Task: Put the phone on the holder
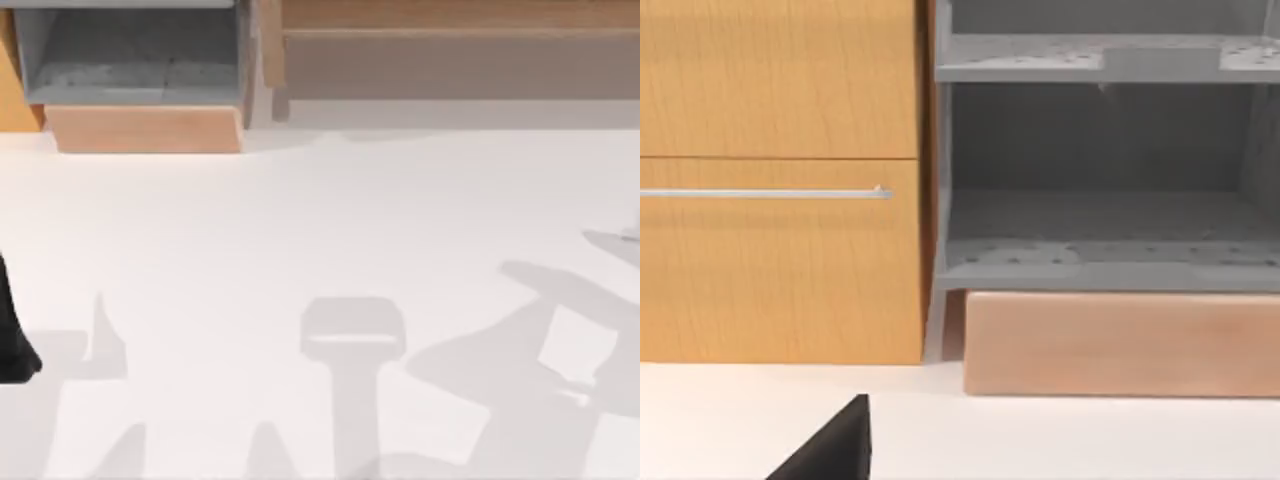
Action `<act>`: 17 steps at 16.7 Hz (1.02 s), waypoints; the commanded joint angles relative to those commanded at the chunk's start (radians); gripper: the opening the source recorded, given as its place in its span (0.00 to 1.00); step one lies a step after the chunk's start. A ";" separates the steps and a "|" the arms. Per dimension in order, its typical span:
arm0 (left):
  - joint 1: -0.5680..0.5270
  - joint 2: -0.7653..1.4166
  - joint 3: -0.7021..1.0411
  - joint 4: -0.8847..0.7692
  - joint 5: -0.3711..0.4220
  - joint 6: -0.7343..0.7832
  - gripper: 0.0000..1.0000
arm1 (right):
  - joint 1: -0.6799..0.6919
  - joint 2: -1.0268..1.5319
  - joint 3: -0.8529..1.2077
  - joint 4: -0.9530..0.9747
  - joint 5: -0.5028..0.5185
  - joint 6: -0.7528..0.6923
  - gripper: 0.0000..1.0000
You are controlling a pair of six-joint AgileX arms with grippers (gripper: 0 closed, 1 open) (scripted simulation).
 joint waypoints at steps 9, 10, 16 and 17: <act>0.000 0.000 0.000 0.000 0.000 0.000 1.00 | 0.004 0.025 0.011 0.007 0.007 0.020 0.00; 0.000 0.000 0.000 0.000 0.000 0.000 1.00 | 0.007 0.042 0.016 0.016 0.011 0.021 0.00; 0.000 0.000 0.000 0.000 0.000 0.000 1.00 | 0.011 0.193 0.052 0.130 0.023 -0.006 0.00; 0.000 0.000 0.000 0.000 0.000 0.000 1.00 | 0.008 0.214 0.052 0.153 0.017 -0.005 0.00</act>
